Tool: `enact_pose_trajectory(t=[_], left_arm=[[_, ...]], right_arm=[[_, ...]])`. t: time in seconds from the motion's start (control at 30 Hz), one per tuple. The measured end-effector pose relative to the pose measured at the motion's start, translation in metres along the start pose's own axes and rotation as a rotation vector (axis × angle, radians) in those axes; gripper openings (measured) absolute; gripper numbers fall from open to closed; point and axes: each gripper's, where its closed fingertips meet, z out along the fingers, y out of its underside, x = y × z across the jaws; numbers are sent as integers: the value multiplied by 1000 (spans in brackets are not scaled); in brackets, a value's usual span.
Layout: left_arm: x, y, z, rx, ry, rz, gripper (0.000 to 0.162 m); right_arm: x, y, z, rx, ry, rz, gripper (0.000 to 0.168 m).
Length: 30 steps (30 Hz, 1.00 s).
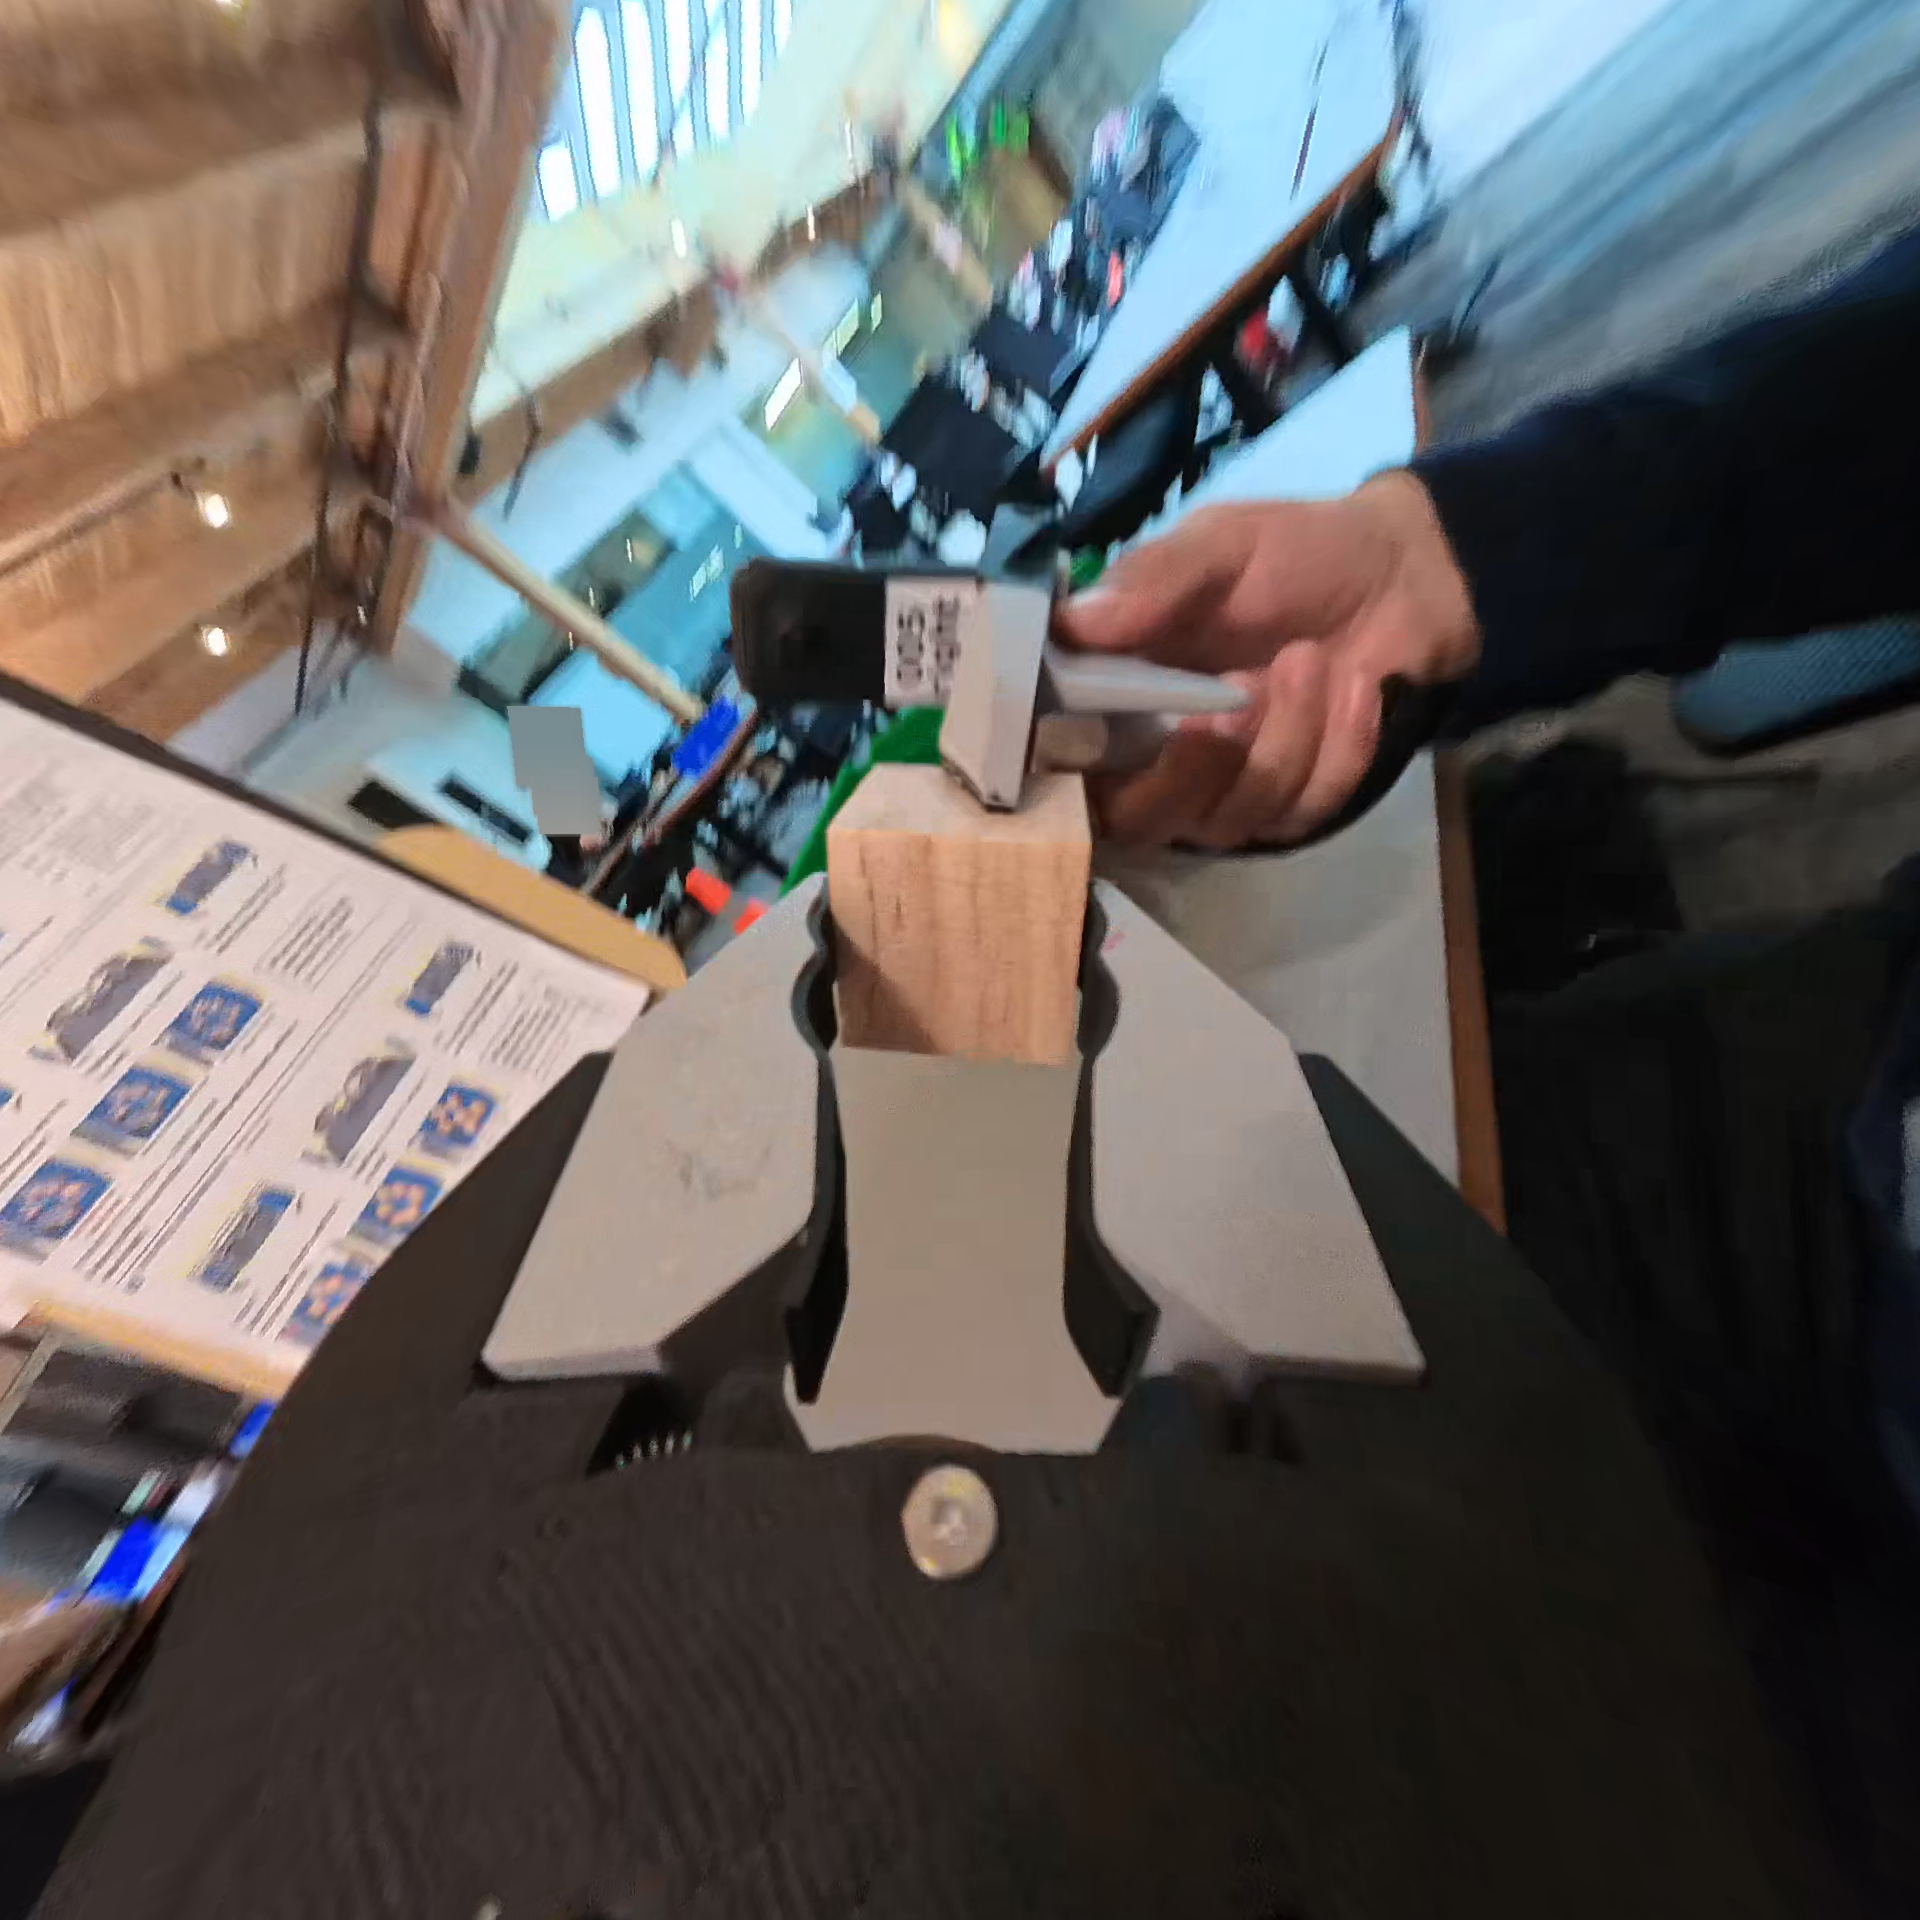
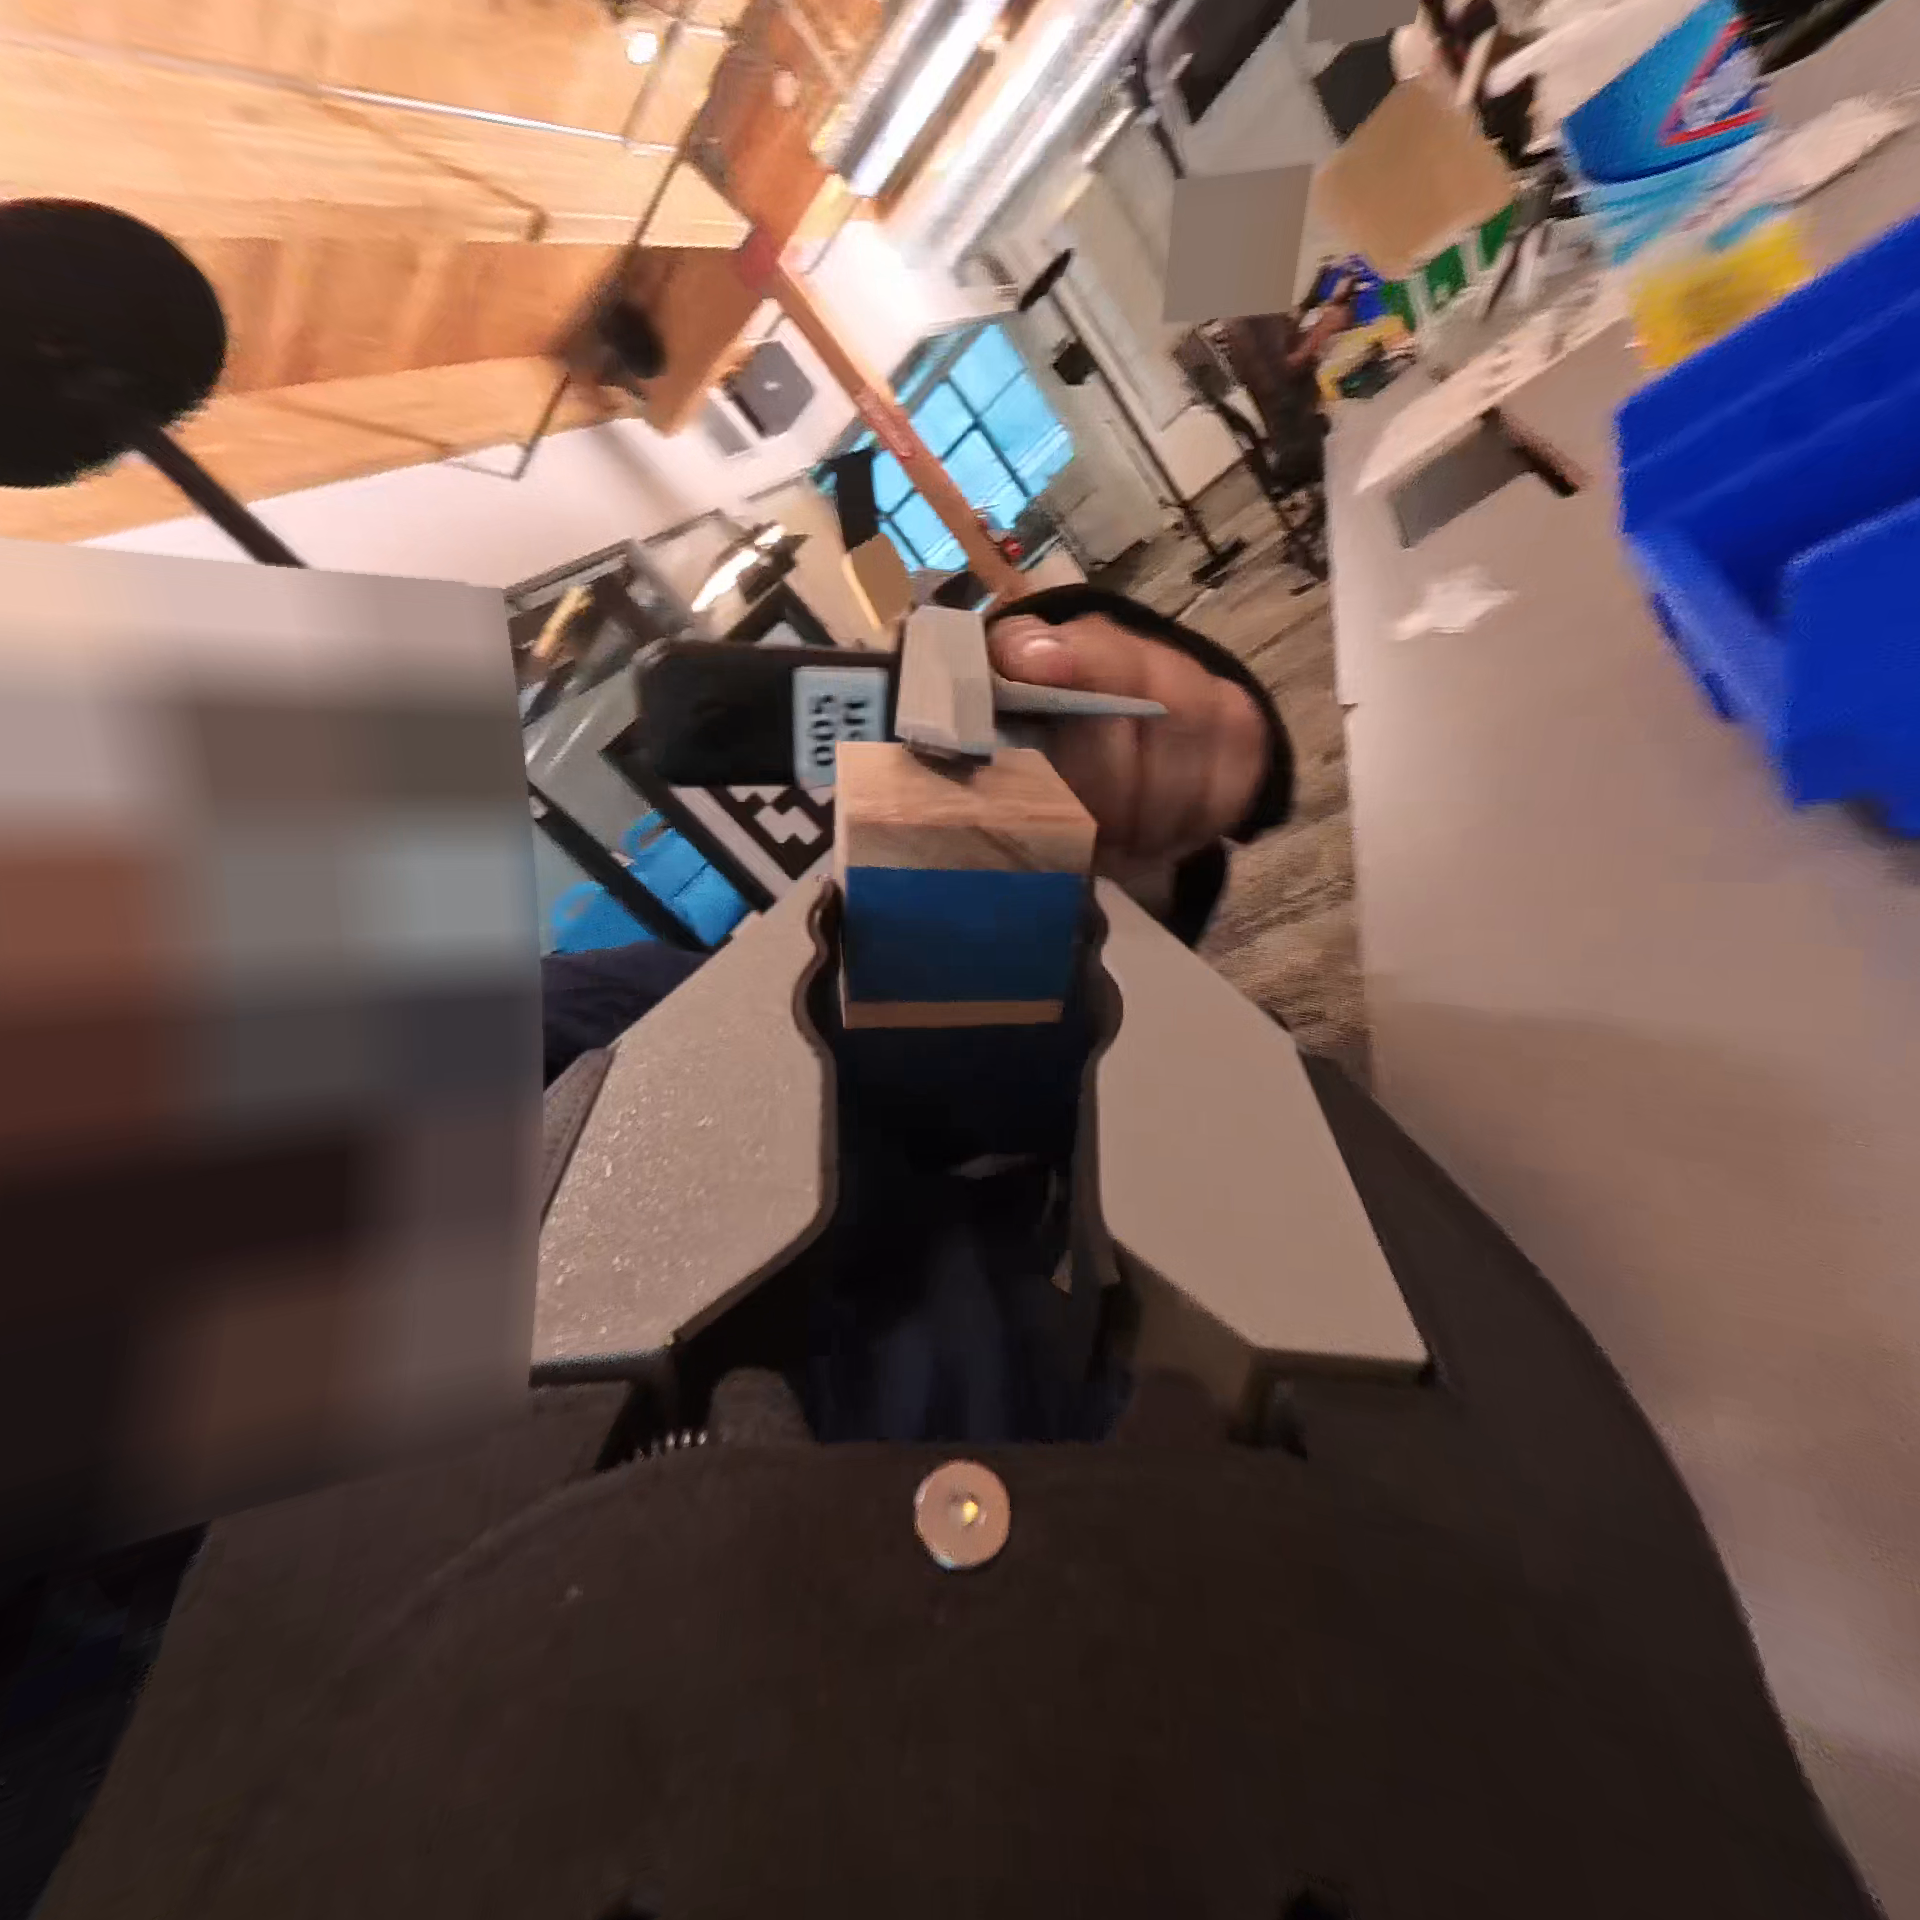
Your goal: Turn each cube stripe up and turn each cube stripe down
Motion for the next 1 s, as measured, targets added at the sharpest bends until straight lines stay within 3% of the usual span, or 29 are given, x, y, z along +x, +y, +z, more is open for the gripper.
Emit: enact_pose_trajectory(t=[0.03,0.3,0.7,1.0], left_arm=[[1,8,2,-69,2,10,44],[5,47,11,-330,-13,35,44],[5,55,12,-349,-7,35,43],[1,68,15,-406,-49,90,43]], right_arm=[[5,0,-3,-6,24,3,42],[37,6,-13,-47,169,-1,42],[44,7,-14,-51,198,10,42],[52,5,-19,-82,419,-136,42]])
